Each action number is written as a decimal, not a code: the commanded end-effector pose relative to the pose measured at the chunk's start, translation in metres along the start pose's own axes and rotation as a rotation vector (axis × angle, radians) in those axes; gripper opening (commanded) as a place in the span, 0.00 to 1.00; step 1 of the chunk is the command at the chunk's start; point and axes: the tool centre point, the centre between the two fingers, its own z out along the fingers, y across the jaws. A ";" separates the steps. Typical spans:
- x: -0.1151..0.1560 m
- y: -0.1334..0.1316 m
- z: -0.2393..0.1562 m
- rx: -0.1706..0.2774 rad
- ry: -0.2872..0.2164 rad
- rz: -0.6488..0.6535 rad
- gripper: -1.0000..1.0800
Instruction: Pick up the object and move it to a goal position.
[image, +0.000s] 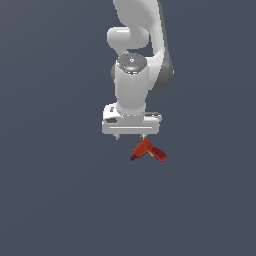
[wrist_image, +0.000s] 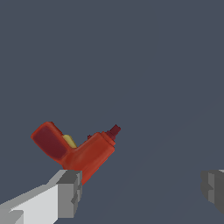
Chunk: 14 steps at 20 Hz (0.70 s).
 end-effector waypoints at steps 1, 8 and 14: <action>0.000 0.000 0.000 0.000 0.000 0.000 1.00; -0.004 0.001 0.008 0.011 -0.018 0.027 1.00; -0.004 0.002 0.011 0.018 -0.025 0.036 1.00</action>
